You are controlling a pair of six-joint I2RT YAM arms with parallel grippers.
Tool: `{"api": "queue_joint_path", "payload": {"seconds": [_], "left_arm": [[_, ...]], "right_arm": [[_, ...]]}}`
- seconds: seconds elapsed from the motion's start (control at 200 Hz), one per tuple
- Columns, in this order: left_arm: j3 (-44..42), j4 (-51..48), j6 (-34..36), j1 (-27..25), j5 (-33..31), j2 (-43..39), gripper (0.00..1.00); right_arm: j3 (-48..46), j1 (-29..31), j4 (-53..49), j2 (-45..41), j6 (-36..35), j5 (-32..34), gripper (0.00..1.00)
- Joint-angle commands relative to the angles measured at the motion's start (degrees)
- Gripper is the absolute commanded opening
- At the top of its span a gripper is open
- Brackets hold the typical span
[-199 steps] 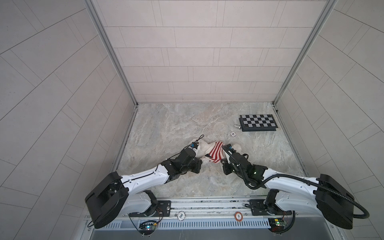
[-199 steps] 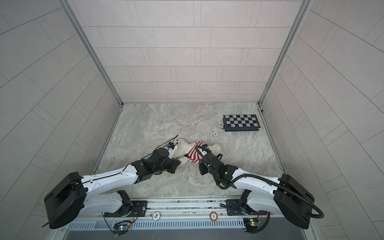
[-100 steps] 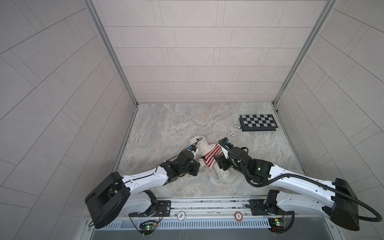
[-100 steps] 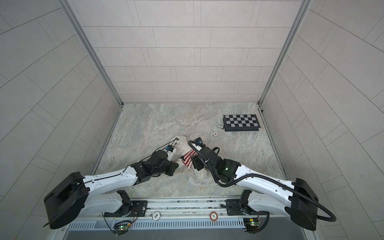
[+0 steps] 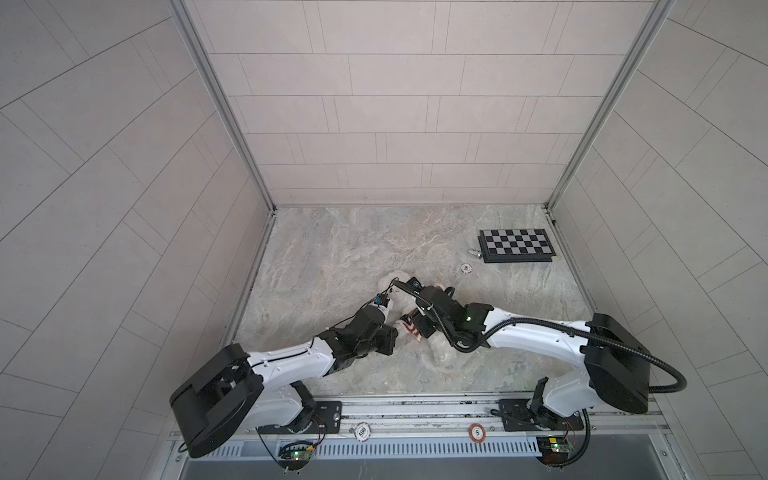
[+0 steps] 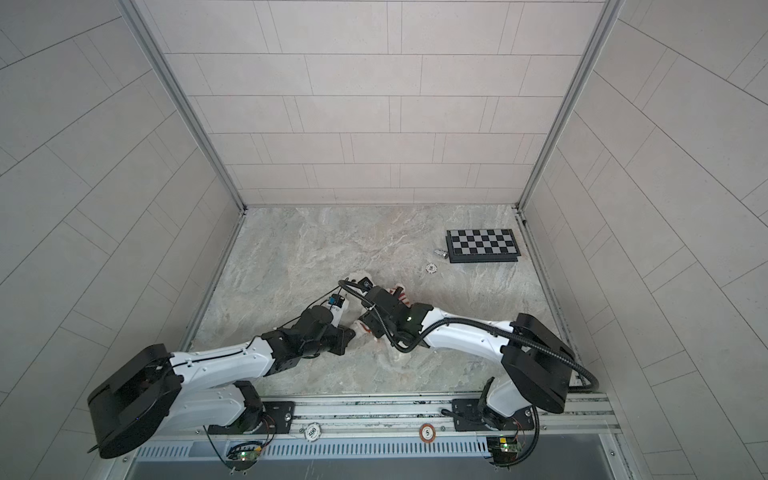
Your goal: Dress the teddy bear
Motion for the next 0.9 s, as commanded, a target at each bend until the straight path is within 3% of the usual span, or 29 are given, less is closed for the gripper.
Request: {"api": "queue_joint_path", "payload": {"seconds": [0.0, 0.215, 0.295, 0.701, 0.896], "left_arm": [[-1.1, 1.4, -0.6, 0.2, -1.5, -0.1, 0.00], [-2.2, 1.8, -0.8, 0.2, -2.4, -0.9, 0.00], [-2.4, 1.8, -0.9, 0.3, -2.8, -1.0, 0.00], [-3.6, 1.5, 0.1, 0.4, -5.5, -2.4, 0.00], [-3.5, 1.8, 0.3, 0.4, -5.9, -2.1, 0.00]], "right_arm": [[1.3, -0.1, -0.4, 2.5, -0.3, 3.1, 0.46], [1.1, -1.8, -1.0, 2.9, -0.1, 5.0, 0.09], [-0.1, -2.8, -0.6, 1.6, 0.4, 6.1, 0.00], [-10.7, -9.9, 5.1, -10.3, 4.7, 6.7, 0.00], [-12.6, -11.1, 6.3, -11.5, 6.1, 6.2, 0.00]]}}
